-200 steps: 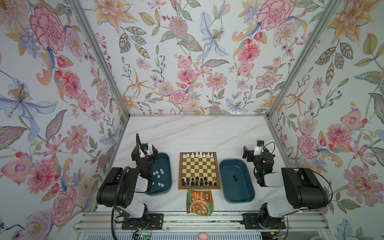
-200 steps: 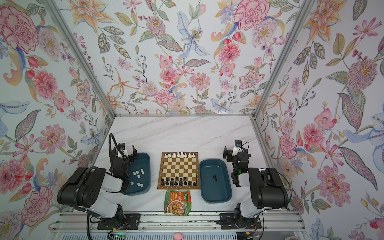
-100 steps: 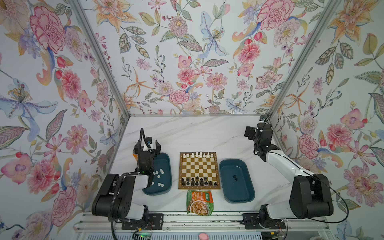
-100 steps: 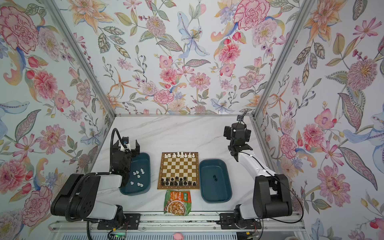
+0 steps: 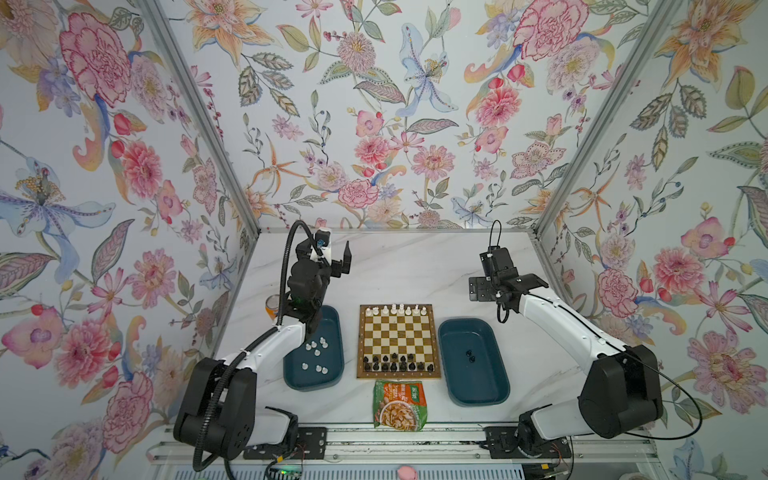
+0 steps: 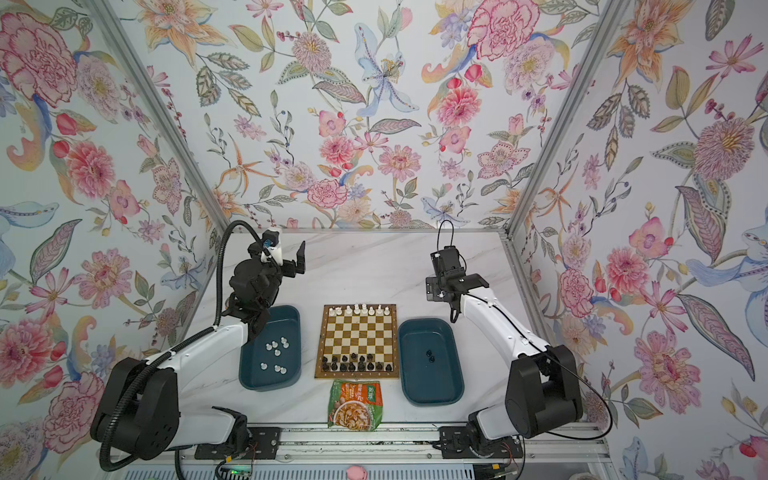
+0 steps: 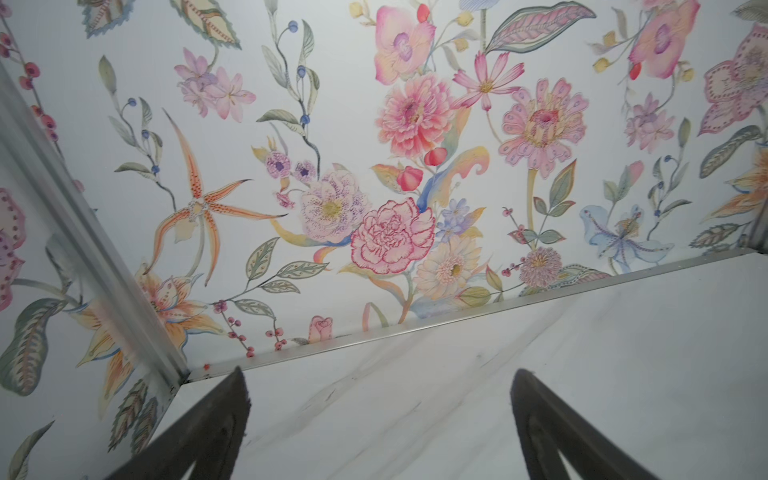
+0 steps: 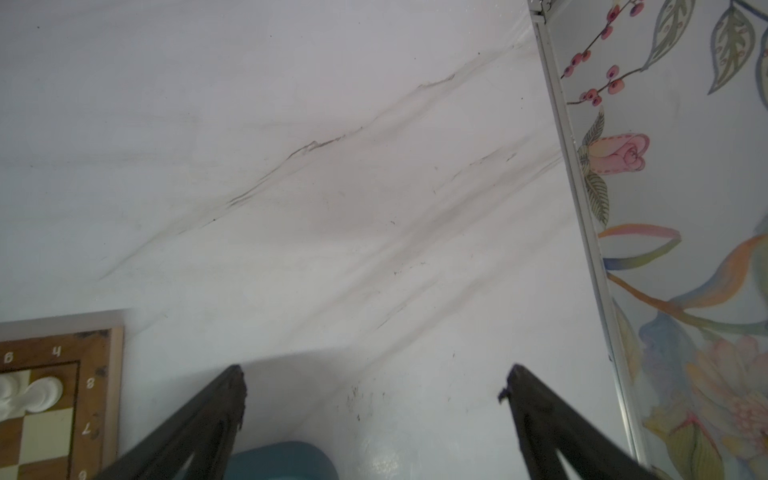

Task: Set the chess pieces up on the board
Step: 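Raise the right gripper over the teal tray while the left arm lifts toward the board, then lower the right gripper into the tray and grasp a black chess piece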

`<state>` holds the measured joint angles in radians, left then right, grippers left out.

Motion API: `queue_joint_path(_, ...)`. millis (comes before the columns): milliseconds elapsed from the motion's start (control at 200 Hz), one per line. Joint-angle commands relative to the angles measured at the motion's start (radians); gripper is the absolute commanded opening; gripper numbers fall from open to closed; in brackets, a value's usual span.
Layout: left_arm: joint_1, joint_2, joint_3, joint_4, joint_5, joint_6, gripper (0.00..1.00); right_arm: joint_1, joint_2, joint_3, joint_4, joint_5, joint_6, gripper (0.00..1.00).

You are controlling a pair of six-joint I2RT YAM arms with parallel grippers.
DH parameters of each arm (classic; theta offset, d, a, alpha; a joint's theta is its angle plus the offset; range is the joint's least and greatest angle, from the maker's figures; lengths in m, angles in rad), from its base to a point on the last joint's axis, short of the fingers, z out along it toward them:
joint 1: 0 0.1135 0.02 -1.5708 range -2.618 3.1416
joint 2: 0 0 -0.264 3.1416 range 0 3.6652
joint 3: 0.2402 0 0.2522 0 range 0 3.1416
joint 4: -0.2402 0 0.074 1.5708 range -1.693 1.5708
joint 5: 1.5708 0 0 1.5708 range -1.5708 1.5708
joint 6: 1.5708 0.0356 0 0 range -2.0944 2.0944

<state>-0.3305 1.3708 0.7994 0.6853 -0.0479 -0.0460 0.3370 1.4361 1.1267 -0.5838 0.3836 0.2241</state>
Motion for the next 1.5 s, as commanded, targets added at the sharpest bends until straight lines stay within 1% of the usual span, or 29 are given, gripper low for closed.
queue_joint_path(0, -0.039, 0.016, 0.050, -0.065, 0.062, -0.015, 1.00, 0.021, -0.059, 0.032, -0.141, -0.070, 0.094, 0.98)
queue_joint_path(65, -0.055, 0.019, 0.067, -0.069, 0.082, -0.031, 0.99, 0.042, -0.084, 0.019, -0.169, -0.104, 0.130, 0.92)
queue_joint_path(215, -0.090, 0.019, 0.088, -0.106, 0.139, -0.066, 0.99, 0.099, -0.134, -0.027, -0.225, -0.132, 0.234, 0.82)
queue_joint_path(300, -0.120, 0.021, 0.096, -0.146, 0.167, -0.044, 0.99, 0.124, -0.161, -0.059, -0.242, -0.166, 0.285, 0.71)
queue_joint_path(345, -0.140, 0.022, 0.102, -0.171, 0.171, -0.024, 0.99, 0.133, -0.173, -0.073, -0.254, -0.181, 0.312, 0.63)
queue_joint_path(380, -0.156, 0.019, 0.105, -0.191, 0.167, -0.010, 0.99, 0.138, -0.183, -0.084, -0.265, -0.192, 0.335, 0.59)
queue_joint_path(490, -0.205, -0.004, 0.098, -0.224, 0.137, 0.002, 0.99, 0.155, -0.228, -0.127, -0.278, -0.199, 0.385, 0.54)
queue_joint_path(606, -0.260, -0.045, 0.063, -0.224, 0.070, -0.029, 0.99, 0.152, -0.258, -0.172, -0.279, -0.231, 0.416, 0.48)
queue_joint_path(681, -0.295, -0.070, 0.066, -0.251, 0.037, -0.057, 0.99, 0.153, -0.267, -0.175, -0.298, -0.264, 0.439, 0.42)
queue_joint_path(771, -0.342, -0.097, 0.091, -0.322, 0.024, -0.060, 0.99, 0.153, -0.287, -0.195, -0.303, -0.308, 0.455, 0.41)
queue_joint_path(866, -0.389, -0.125, 0.104, -0.389, -0.044, -0.045, 0.99, 0.148, -0.293, -0.220, -0.306, -0.353, 0.468, 0.39)
queue_joint_path(926, -0.408, -0.142, 0.100, -0.409, -0.067, -0.057, 0.99, 0.148, -0.293, -0.235, -0.306, -0.368, 0.469, 0.38)
queue_joint_path(1071, -0.434, -0.178, 0.077, -0.415, -0.116, -0.101, 0.99, 0.147, -0.276, -0.265, -0.300, -0.382, 0.459, 0.38)
queue_joint_path(1211, -0.462, -0.195, 0.076, -0.440, -0.158, -0.109, 0.99, 0.142, -0.263, -0.289, -0.278, -0.383, 0.446, 0.38)
queue_joint_path(1261, -0.471, -0.201, 0.074, -0.449, -0.176, -0.110, 0.99, 0.134, -0.255, -0.297, -0.267, -0.391, 0.432, 0.37)
queue_joint_path(1316, -0.477, -0.210, 0.068, -0.454, -0.188, -0.115, 0.99, 0.113, -0.241, -0.303, -0.246, -0.415, 0.418, 0.32)
queue_joint_path(1376, -0.482, -0.218, 0.058, -0.455, -0.196, -0.122, 0.99, 0.094, -0.222, -0.309, -0.224, -0.444, 0.406, 0.29)
queue_joint_path(1496, -0.487, -0.227, 0.050, -0.460, -0.212, -0.130, 0.99, 0.088, -0.179, -0.295, -0.195, -0.448, 0.385, 0.29)
